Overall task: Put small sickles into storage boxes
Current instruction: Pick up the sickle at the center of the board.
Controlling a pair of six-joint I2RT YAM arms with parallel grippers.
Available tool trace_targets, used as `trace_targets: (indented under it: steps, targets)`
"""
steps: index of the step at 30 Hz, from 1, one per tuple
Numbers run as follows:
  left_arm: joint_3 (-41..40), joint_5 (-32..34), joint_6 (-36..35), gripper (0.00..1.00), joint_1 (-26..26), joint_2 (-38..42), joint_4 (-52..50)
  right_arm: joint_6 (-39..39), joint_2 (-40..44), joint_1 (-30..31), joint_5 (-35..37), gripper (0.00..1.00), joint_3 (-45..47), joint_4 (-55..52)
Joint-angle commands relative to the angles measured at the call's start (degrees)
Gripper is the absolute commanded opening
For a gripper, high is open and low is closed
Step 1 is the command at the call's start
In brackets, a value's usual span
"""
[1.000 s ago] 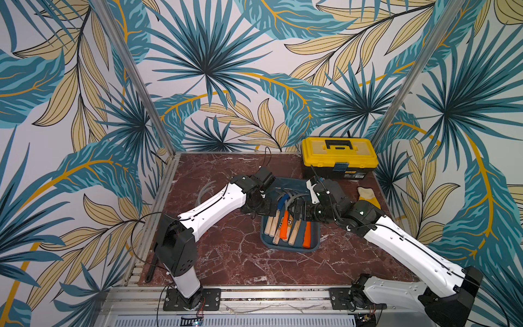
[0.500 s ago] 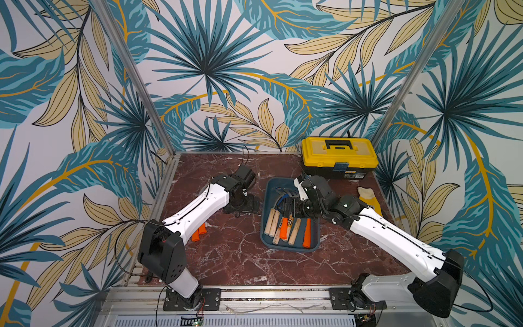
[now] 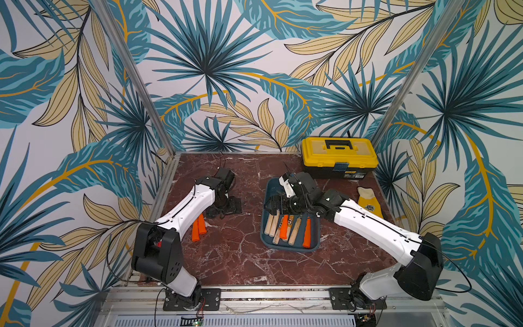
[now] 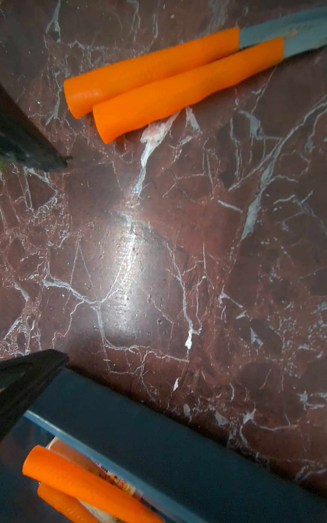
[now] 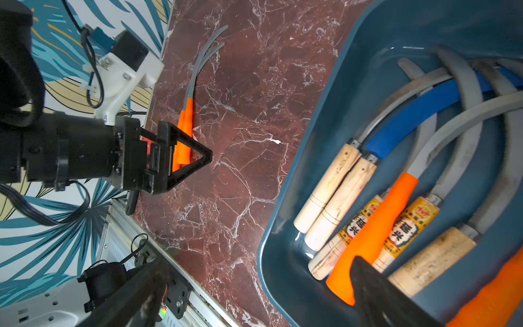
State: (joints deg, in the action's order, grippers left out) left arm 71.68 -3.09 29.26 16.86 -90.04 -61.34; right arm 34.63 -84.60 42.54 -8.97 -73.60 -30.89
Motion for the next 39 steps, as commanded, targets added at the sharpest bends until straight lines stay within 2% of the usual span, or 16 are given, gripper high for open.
trace_targets:
  steps: [1, 9, 21, 39]
  targets:
    - [-1.35, 0.11, -1.11, 0.99, -2.52, 0.68, -0.03, -1.09, -1.87, 0.35, -2.31, 0.99, -1.45, 2.89]
    - [-4.82, 0.30, -2.18, 0.99, -8.35, 0.25, 1.68, -1.75, -7.60, 0.45, -5.63, 1.00, -5.11, 2.86]
    - [-11.46, -0.86, -3.49, 1.00, -16.26, -0.73, 7.43, -4.33, -12.64, 0.43, -6.58, 1.00, -9.17, -0.20]
    - [-11.55, -1.45, -5.34, 0.99, -17.57, -9.43, 14.52, -6.47, -12.70, 0.20, -5.00, 0.99, -9.12, -4.35]
